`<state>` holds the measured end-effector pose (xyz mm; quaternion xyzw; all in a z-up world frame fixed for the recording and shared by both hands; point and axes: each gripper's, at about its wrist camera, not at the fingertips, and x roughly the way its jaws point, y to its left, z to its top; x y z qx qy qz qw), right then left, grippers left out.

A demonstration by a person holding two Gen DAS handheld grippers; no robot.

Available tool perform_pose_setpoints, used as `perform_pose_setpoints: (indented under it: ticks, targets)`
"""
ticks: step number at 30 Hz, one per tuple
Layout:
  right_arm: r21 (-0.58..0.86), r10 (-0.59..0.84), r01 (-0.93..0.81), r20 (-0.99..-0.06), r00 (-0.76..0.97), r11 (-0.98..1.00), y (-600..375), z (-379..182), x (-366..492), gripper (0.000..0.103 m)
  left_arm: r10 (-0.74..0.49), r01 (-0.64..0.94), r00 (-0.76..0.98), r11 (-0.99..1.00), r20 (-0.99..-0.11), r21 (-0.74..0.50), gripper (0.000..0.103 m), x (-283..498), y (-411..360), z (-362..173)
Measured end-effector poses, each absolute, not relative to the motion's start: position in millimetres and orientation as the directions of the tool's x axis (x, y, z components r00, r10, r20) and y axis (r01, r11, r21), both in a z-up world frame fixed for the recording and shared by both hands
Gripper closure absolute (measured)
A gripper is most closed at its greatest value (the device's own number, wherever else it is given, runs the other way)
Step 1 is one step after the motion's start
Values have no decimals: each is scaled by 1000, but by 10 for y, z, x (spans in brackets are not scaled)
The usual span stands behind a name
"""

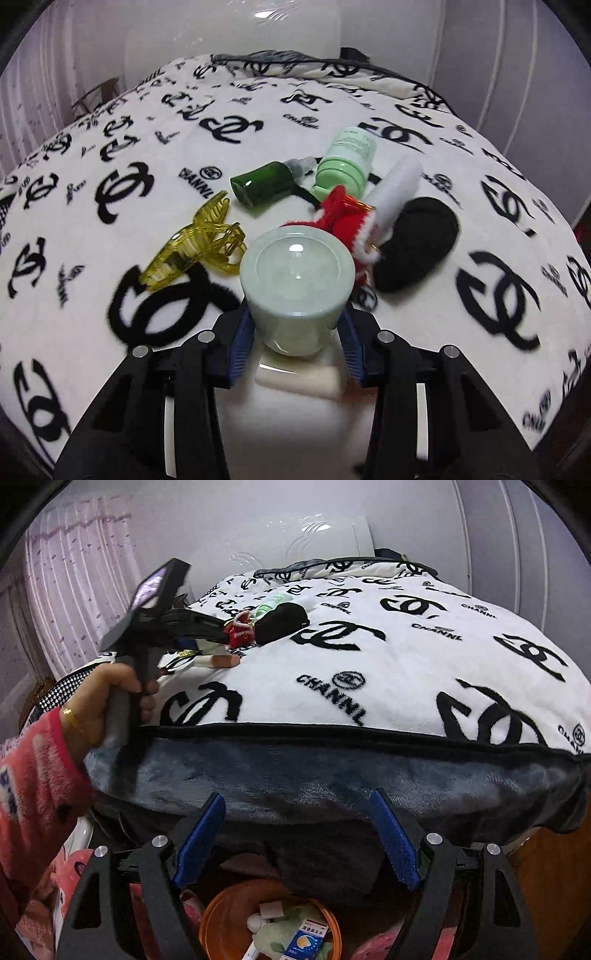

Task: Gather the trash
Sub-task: 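Grasp the pale green cup with the left gripper, then grasp the orange-and-white tube with the right gripper while the left holds the cup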

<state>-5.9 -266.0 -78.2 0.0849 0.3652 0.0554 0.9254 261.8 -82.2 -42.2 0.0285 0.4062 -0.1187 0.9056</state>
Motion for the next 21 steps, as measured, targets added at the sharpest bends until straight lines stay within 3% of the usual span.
perform_pose_setpoints:
  ticks: [12,18,21]
  targets:
    - [137,200,-147,-627,753,980,-2319,-509,-119,24,-238,259,734,964,-636,-62,62,1683,-285,226]
    - [41,256,-298,-630,733,954,-1946,-342,496,24,-232,229,755,970,-613,-86,62,1113,54,224]
    - [-31,217,-325,-685,696,945,-1732,-348,1006,29,-228,218,758,972,-611,-92,62,932,180,150]
